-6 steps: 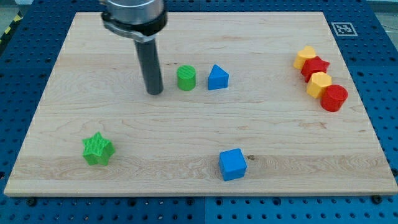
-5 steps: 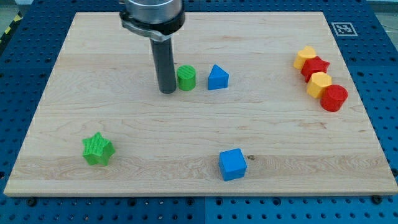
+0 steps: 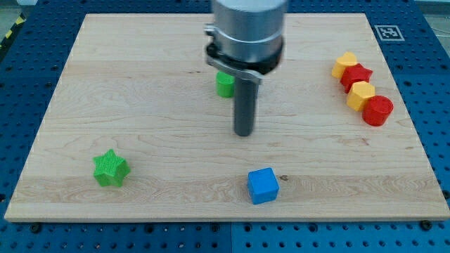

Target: Move blue cube to the bottom left of green circle

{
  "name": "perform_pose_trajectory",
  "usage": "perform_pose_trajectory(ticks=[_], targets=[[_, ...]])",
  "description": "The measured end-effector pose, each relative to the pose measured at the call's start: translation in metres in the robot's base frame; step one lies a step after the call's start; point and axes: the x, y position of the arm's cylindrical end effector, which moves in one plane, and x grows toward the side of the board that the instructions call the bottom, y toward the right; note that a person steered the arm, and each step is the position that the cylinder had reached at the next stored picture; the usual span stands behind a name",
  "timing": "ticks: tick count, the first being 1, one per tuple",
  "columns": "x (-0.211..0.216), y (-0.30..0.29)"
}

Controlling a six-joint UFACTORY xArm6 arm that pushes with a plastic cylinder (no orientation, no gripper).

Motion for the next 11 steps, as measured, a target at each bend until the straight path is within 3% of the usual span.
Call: perform_pose_trajectory(ticks=[3, 4, 6, 7, 8, 9, 10, 11], targets=[[0.116, 0.084], [0.123, 0.075], [0.112, -0.024], [0.062, -0.066], [0.048, -0.071], [0.099, -0.070], [0.122, -0.056], [0.112, -0.022]])
